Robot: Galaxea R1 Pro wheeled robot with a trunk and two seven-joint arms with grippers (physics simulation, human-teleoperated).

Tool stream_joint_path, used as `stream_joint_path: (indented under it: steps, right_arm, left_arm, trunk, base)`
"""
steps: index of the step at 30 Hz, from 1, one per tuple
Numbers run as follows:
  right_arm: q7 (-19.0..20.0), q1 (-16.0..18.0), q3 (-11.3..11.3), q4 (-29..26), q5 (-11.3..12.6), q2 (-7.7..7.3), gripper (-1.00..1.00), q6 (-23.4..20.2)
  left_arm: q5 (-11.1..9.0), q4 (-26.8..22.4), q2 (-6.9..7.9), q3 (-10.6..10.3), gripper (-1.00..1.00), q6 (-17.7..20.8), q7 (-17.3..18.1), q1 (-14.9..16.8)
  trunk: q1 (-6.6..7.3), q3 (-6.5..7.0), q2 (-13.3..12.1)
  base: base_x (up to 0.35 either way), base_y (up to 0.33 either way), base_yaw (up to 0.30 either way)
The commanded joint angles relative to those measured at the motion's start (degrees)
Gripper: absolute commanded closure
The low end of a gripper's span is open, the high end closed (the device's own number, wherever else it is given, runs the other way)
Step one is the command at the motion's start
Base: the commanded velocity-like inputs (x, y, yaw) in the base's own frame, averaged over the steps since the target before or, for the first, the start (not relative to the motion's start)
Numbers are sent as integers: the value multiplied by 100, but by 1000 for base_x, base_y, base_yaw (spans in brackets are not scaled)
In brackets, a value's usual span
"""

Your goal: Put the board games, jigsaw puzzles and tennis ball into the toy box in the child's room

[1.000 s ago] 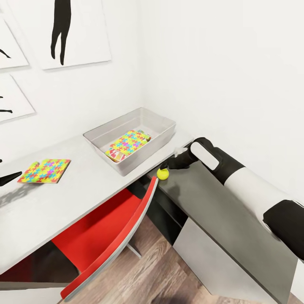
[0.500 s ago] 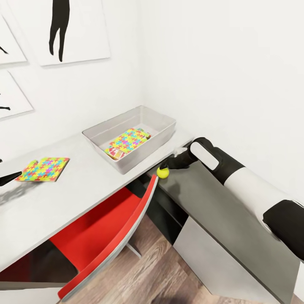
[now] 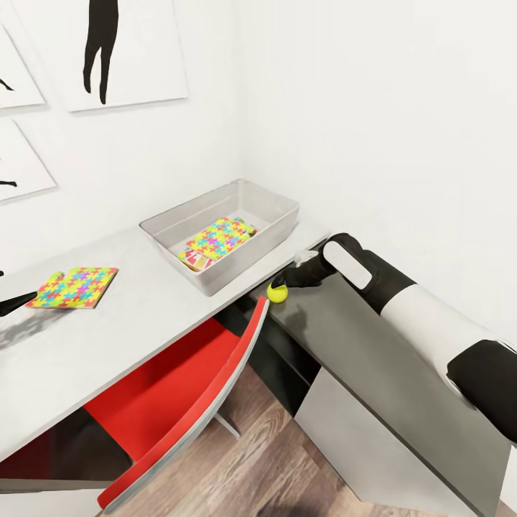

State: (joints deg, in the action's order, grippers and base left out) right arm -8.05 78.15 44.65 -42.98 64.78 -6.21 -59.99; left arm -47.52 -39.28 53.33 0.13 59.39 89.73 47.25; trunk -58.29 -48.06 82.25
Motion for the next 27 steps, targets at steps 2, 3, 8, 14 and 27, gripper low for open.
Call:
stream_joint_path:
  steps: [2, 3, 8, 14, 27]
  right_arm:
    - [-48, 7, 26, -15, 61, -3, -100, -1]
    - [-43, 7, 26, -17, 61, -1, -100, -1]
    - [26, 7, 27, -27, 57, 37, -100, -1]
    - [45, 7, 26, -16, 53, 86, -100, -1]
    - [49, 7, 27, -9, 52, 104, -100, -1]
  left_arm:
    - [6, 0, 1, -4, -100, 61, 27, 4]
    - [6, 0, 1, -4, -100, 61, 27, 4]
    - [6, 0, 1, -4, -100, 61, 27, 4]
    - [6, 0, 1, 0, -100, 61, 27, 4]
    - [2, 5, -1, -4, -100, 61, 27, 4]
  trunk:
    - [-22, -23, 43]
    - [-44, -41, 83]
    - [-154, -130, 283]
    - [-176, -148, 323]
    - [-176, -148, 323]
  base:
    - [0, 0, 0]
    - [0, 0, 0]
    - [0, 0, 0]
    - [0, 0, 0]
    - [0, 0, 0]
